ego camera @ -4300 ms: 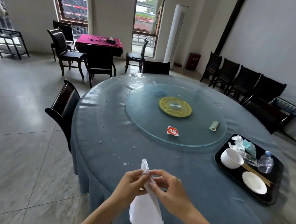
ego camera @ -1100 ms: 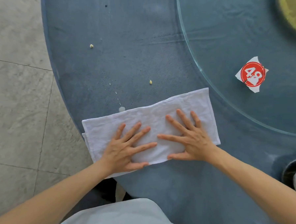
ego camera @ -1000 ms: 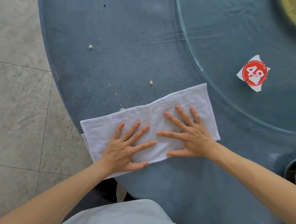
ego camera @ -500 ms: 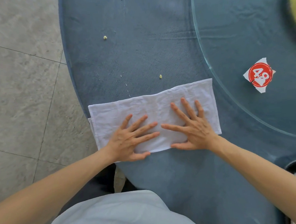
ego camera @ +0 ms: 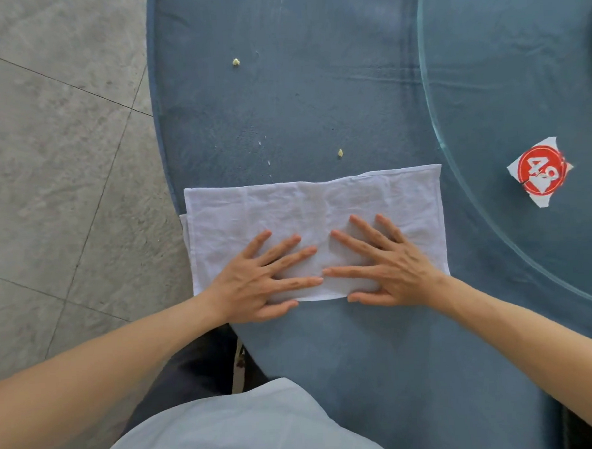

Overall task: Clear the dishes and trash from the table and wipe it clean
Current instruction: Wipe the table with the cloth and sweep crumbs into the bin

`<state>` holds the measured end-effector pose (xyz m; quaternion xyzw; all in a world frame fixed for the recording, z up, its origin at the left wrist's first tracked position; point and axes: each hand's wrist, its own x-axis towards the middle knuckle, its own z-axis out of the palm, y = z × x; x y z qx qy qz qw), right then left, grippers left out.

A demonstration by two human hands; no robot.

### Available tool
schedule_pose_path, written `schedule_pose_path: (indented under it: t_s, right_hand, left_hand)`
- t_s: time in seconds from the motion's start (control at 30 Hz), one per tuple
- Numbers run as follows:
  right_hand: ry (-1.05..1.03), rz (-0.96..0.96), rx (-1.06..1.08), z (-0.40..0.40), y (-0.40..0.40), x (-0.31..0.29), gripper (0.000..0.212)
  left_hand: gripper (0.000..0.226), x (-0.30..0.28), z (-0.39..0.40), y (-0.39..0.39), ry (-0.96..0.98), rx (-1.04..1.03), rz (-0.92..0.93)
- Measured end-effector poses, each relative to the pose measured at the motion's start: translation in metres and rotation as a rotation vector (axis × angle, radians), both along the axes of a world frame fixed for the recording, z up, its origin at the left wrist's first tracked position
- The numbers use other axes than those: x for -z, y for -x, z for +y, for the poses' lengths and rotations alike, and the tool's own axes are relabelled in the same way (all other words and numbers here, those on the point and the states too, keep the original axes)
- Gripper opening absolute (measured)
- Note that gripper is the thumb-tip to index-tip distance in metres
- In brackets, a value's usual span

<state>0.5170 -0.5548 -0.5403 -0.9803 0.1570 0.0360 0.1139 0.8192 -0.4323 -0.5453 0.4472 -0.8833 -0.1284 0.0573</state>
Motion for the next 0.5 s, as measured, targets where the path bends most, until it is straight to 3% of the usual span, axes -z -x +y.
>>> schedule_pose_path:
  t_s: [0.5]
  right_hand:
    - [0.063, -0.028, 0.138, -0.087, -0.061, 0.002, 0.063]
  left_hand:
    - [0.053, -0.001, -0.11, -0.068, -0.007, 0.056, -0.039]
